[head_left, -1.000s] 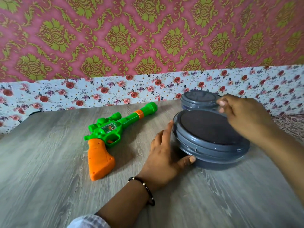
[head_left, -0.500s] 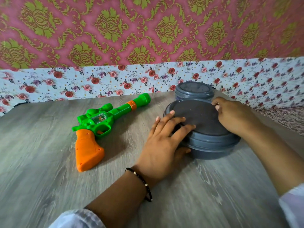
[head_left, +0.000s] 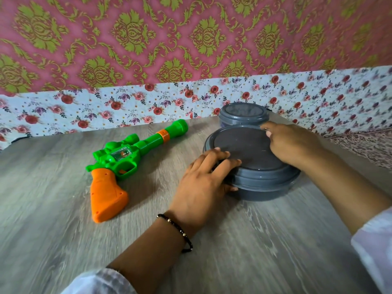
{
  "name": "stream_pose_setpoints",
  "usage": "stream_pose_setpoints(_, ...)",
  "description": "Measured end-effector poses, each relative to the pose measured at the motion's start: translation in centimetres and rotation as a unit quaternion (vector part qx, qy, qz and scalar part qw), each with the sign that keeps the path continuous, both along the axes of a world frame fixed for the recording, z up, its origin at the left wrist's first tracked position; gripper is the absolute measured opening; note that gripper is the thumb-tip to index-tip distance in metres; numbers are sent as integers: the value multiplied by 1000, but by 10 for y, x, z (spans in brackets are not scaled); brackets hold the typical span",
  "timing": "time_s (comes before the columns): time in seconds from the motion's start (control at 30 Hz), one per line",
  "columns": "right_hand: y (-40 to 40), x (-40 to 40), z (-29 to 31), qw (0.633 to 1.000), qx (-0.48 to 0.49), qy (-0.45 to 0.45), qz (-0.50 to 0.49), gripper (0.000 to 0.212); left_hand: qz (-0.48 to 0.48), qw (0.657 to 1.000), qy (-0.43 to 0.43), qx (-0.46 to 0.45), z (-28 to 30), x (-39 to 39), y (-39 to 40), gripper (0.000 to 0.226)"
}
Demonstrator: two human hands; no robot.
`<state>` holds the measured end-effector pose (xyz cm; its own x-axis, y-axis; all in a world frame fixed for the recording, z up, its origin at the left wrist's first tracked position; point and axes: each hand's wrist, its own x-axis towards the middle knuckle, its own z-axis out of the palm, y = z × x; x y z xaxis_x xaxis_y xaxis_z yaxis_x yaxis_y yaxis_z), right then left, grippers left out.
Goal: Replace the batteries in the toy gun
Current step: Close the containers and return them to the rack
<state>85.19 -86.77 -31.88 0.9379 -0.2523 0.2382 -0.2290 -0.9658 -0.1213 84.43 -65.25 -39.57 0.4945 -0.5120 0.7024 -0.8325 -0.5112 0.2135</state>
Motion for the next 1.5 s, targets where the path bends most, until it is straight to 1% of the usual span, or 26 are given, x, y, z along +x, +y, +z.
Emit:
stream_pose_setpoints(0.07, 8, 7, 9, 998, -52, 25, 24, 28, -16, 1000, 18, -12, -2, 2, 2, 43)
stream_pose_setpoints(0.13, 17, 22, 16, 993, -37, 47, 97, 19, -32, 999, 36, -23, -2, 4, 2, 44)
stream_pose_setpoints(0.2, 29, 41, 21, 984, -15, 77, 159, 20, -43, 997, 47, -34, -2, 5, 3, 44)
stream_pose_setpoints(0.27, 39, 58, 19, 979, -1, 84, 184, 23, -51, 996, 53, -40, -2, 6, 3, 44)
stream_pose_setpoints(0.33, 43, 72, 12, 981, 27, 61, 184, 30, -58, 996, 60, -43, -3, 7, 4, 45)
stream_pose_setpoints(0.43, 44, 79, 4, 985, 52, 36, 157, 36, -60, 994, 70, -49, -4, 7, 4, 46)
stream_pose_setpoints(0.53, 45, 78, 4, 986, 69, 46, 143, 39, -57, 993, 87, -53, -3, 5, 4, 47)
stream_pose_setpoints(0.63, 43, 81, 3, 986, 70, 54, 139, 36, -61, 992, 100, -52, -3, 3, 3, 47)
stream_pose_setpoints(0.73, 42, 84, 2, 987, 72, 54, 136, 41, -62, 992, 98, -53, -3, 5, 3, 49)
stream_pose_setpoints(0.83, 42, 85, 1, 985, 86, 57, 138, 42, -72, 991, 96, -49, -2, 3, 3, 58)
stream_pose_setpoints(0.9, 43, 83, 1, 986, 83, 48, 136, 42, -87, 985, 130, -74, -1, 2, 6, 63)
stream_pose_setpoints(0.97, 44, 81, 1, 988, 75, 37, 133, 43, -79, 967, 204, -129, 0, 4, 9, 59)
stream_pose_setpoints(1.03, 45, 77, 1, 987, 74, 26, 138, 43, -56, 941, 287, -169, -2, 7, 11, 55)
stream_pose_setpoints(1.1, 41, 73, 5, 987, 77, 8, 141, 42, -45, 933, 314, -173, -3, 9, 12, 53)
stream_pose_setpoints(1.17, 32, 67, 14, 990, 68, -14, 120, 34, -51, 935, 312, -161, -3, 8, 11, 52)
stream_pose_setpoints(1.23, 20, 56, 22, 996, 48, -27, 76, 25, -69, 929, 321, -169, 0, 6, 12, 49)
stream_pose_setpoints(1.3, 6, 43, 23, 999, 39, -13, 9, 21, -89, 918, 337, -189, 4, 5, 12, 45)
stream_pose_setpoints(1.37, -9, 31, 16, 998, 29, 19, -62, 15, -101, 912, 344, -201, 7, 2, 11, 48)
stream_pose_setpoints(1.43, -21, 23, 6, 993, 56, 40, -100, 19, -106, 908, 349, -208, 9, 0, 11, 49)
stream_pose_setpoints(1.5, -27, 20, 0, 987, 123, 34, -101, 26, -110, 905, 354, -211, 8, -2, 10, 49)
